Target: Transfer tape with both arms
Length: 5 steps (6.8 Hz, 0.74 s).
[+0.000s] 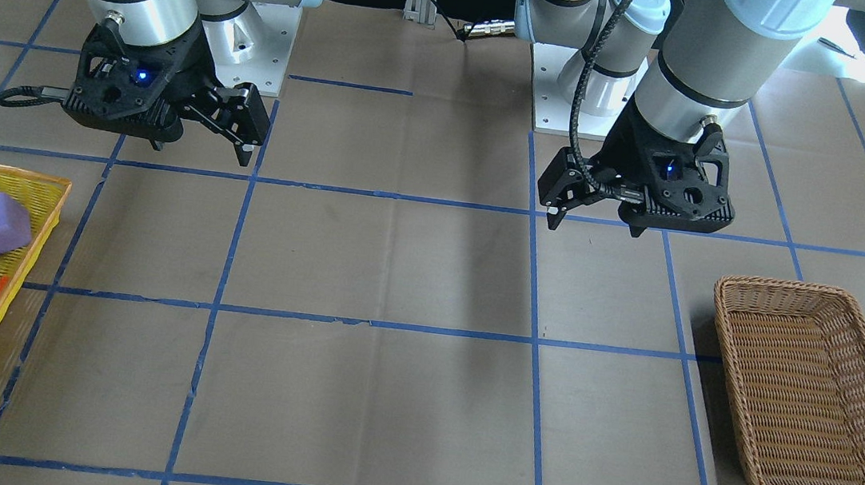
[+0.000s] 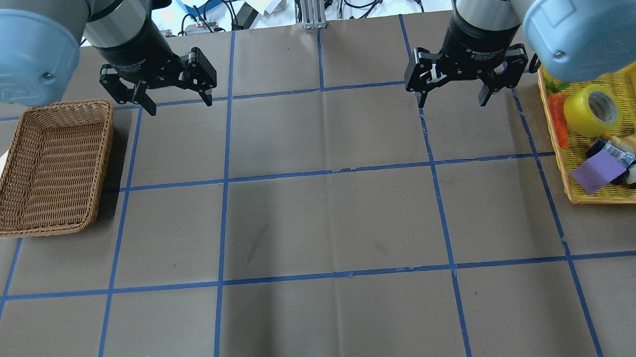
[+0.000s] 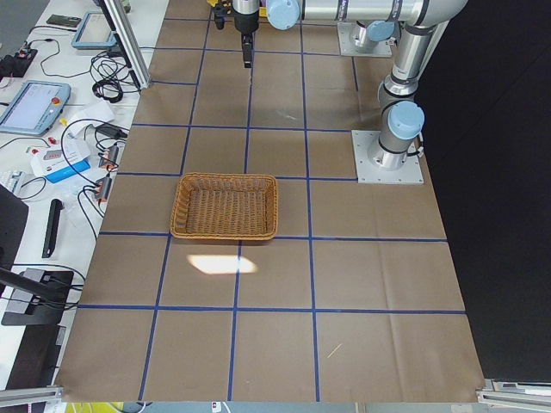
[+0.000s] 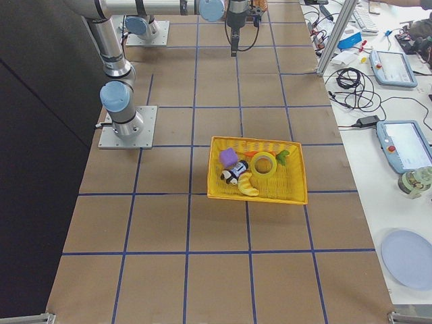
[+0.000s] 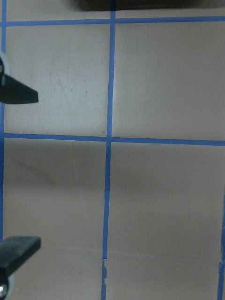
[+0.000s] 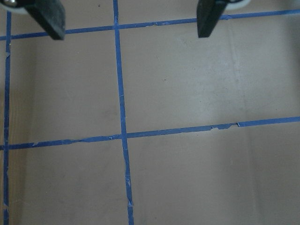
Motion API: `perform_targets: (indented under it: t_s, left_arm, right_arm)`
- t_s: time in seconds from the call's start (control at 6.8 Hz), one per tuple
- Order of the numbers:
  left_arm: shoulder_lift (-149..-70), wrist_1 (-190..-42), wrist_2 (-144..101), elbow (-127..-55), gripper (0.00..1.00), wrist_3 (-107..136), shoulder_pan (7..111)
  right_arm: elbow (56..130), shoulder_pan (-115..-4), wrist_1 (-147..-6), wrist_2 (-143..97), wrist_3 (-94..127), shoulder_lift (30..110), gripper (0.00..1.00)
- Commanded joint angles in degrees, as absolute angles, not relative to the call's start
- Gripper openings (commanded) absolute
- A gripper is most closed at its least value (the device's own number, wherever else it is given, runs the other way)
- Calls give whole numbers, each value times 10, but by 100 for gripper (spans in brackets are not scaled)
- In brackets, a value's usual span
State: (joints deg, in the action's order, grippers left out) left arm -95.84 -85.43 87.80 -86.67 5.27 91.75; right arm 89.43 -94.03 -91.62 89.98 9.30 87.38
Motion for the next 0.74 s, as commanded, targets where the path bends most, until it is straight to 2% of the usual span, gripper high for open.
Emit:
perform_targets:
  t_s: [0.0, 0.44, 0.59]
  left_arm:
    - [-959, -854, 879, -865, 100, 53, 917]
    - [-960, -854, 880, -866, 100, 53, 918]
    - [-960, -854, 881, -866, 100, 53, 918]
  right_arm:
    - [895, -940, -911, 904, 103, 874, 100]
    - [893, -930, -920, 903, 75, 866, 100]
    - [893, -894, -946, 929, 10, 857, 100]
